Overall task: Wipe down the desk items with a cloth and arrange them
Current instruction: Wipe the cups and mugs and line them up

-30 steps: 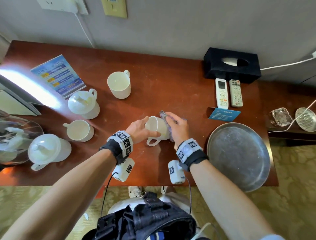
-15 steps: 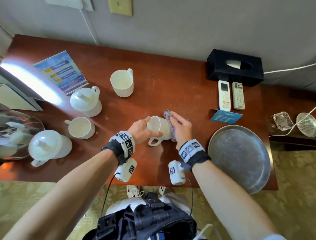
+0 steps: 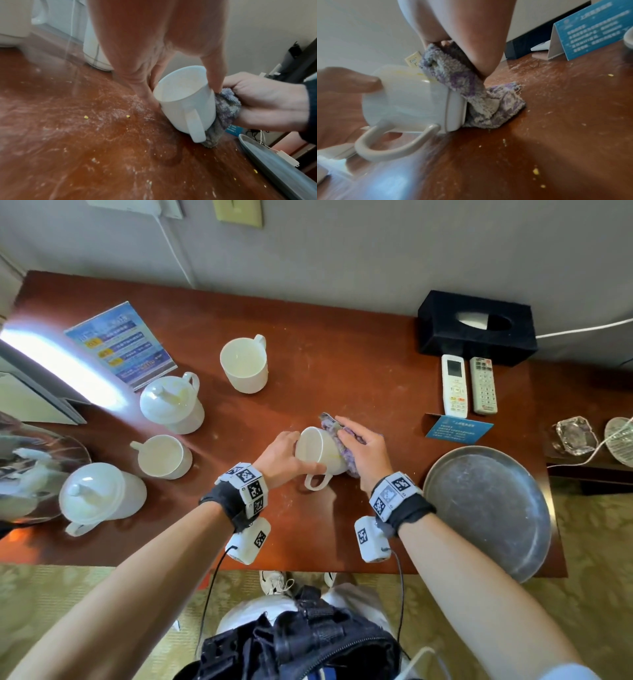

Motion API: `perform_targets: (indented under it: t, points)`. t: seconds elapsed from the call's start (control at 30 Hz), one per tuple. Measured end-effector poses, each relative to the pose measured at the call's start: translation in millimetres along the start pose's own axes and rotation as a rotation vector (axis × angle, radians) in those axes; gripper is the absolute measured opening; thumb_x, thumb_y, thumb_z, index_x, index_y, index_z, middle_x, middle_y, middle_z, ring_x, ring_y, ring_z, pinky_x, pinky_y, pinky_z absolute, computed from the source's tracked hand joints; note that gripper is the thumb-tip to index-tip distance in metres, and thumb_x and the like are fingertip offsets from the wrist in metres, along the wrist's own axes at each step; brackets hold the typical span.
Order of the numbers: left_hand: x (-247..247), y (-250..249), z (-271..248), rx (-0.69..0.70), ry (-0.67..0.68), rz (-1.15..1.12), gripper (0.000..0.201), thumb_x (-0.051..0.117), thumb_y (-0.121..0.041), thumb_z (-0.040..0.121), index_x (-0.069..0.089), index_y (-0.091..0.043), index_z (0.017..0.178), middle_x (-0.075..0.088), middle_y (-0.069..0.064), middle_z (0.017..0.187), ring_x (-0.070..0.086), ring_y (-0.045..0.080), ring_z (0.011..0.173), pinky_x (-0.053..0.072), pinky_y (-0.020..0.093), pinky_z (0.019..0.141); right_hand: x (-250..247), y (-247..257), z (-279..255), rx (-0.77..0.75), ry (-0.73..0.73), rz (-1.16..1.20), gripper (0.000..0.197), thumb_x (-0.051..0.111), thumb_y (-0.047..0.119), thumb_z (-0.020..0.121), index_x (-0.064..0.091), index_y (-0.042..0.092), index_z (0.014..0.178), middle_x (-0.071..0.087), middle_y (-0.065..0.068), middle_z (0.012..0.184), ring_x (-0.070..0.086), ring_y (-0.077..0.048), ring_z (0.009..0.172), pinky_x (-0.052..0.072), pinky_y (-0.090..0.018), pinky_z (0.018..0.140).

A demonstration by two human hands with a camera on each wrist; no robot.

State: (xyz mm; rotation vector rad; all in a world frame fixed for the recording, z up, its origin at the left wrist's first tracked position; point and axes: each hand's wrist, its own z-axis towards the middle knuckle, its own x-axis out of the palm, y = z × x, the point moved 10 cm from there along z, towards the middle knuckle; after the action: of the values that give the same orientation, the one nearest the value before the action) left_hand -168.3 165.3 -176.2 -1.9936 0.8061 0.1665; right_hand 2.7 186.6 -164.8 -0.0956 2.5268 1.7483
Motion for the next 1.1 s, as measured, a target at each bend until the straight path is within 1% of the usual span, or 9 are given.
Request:
perform_targets:
  t: [0.13,0.33,0.43,0.53,0.6,0.73,0.83,1.0,1.1]
  points:
    - [-0.7,-8.2,1.2,0.063,-0.012,-0.032,0.102,0.086,-0.037,0.073,0.025,-0.03,0.154,0.047,0.003,0.147,0.051,0.024,0.127,0.044,0.044,0.108,-8.9,-5.4,6.2,0.028,-0.015,0.037,0.03,0.062,0.014,0.095,0.07,0.02,0.123,0.07,-0.003,0.123,0.064,-0.019,0.117,0.05,-0.048,0.102]
    - [-4.6,-2.8,10.9,-0.02,-0.038,0.027,0.101,0.073,-0.067,0.067,0.035,-0.028,0.152,0.062,0.007,0.129,0.059,0.025,0.116,0.051,0.038,0.097,5.3,23.0,-17.5,-0.231,-0.069,-0.199,0.035,0.059,0.016,0.097,0.065,0.026,0.13,0.053,0.019,0.137,0.047,-0.002,0.134,0.039,-0.034,0.114]
    - [-2.2,-1.0,11.0,-0.027,-0.023,0.028,0.094,0.074,-0.066,0.07,0.04,-0.024,0.147,0.066,0.004,0.121,0.061,0.023,0.109,0.052,0.037,0.092,13.0,25.9,-26.8,-0.318,-0.06,-0.259,0.038,0.058,0.013,0.098,0.059,0.028,0.134,0.049,0.015,0.142,0.042,-0.006,0.139,0.035,-0.032,0.117]
    - [-3.3,-0.8,13.6,-0.05,-0.036,0.004,0.102,0.072,-0.071,0.064,0.041,-0.02,0.147,0.064,0.01,0.128,0.061,0.027,0.113,0.051,0.035,0.092,-6.1,9.7,-6.5,-0.126,-0.15,-0.182,0.033,0.055,0.019,0.1,0.062,0.028,0.131,0.059,0.011,0.134,0.051,-0.01,0.131,0.041,-0.031,0.112]
    - [-4.5,-3.8,16.7,-0.069,-0.053,-0.027,0.103,0.076,-0.064,0.07,0.035,-0.021,0.153,0.057,0.009,0.139,0.056,0.027,0.124,0.048,0.04,0.102,-17.0,3.6,5.7,-0.007,-0.209,-0.112,0.031,0.054,0.02,0.1,0.065,0.024,0.129,0.063,0.013,0.121,0.055,-0.012,0.126,0.044,-0.028,0.107]
    - [-7.6,-0.2,20.5,-0.113,-0.065,-0.072,0.103,0.074,-0.064,0.073,0.032,-0.02,0.155,0.056,0.007,0.14,0.056,0.026,0.125,0.047,0.041,0.105,3.9,26.1,-4.6,-0.168,-0.128,-0.203,0.035,0.052,0.013,0.101,0.062,0.022,0.132,0.051,0.012,0.143,0.042,-0.003,0.137,0.033,-0.014,0.109]
    - [-7.2,5.3,19.8,-0.143,-0.056,-0.109,0.107,0.074,-0.069,0.069,0.033,-0.019,0.155,0.059,0.008,0.136,0.059,0.025,0.12,0.051,0.042,0.102,13.5,29.8,-21.2,-0.311,-0.034,-0.258,0.039,0.054,0.009,0.1,0.058,0.028,0.134,0.044,0.015,0.145,0.037,0.0,0.14,0.031,-0.017,0.114]
    - [-10.4,4.6,20.2,-0.168,-0.053,-0.162,0.11,0.072,-0.075,0.056,0.041,-0.026,0.149,0.062,0.005,0.129,0.066,0.026,0.11,0.055,0.043,0.096,-9.4,2.0,17.6,0.02,-0.1,-0.07,0.034,0.051,0.013,0.102,0.062,0.019,0.133,0.061,0.0,0.135,0.054,-0.014,0.128,0.042,-0.033,0.111]
    - [-11.1,5.3,21.4,-0.177,-0.066,-0.175,0.111,0.072,-0.074,0.055,0.042,-0.024,0.149,0.062,0.008,0.127,0.064,0.027,0.111,0.056,0.043,0.094,-5.0,15.2,19.8,-0.008,-0.083,-0.178,0.033,0.051,0.014,0.101,0.065,0.02,0.131,0.061,0.004,0.134,0.053,-0.009,0.128,0.041,-0.029,0.111]
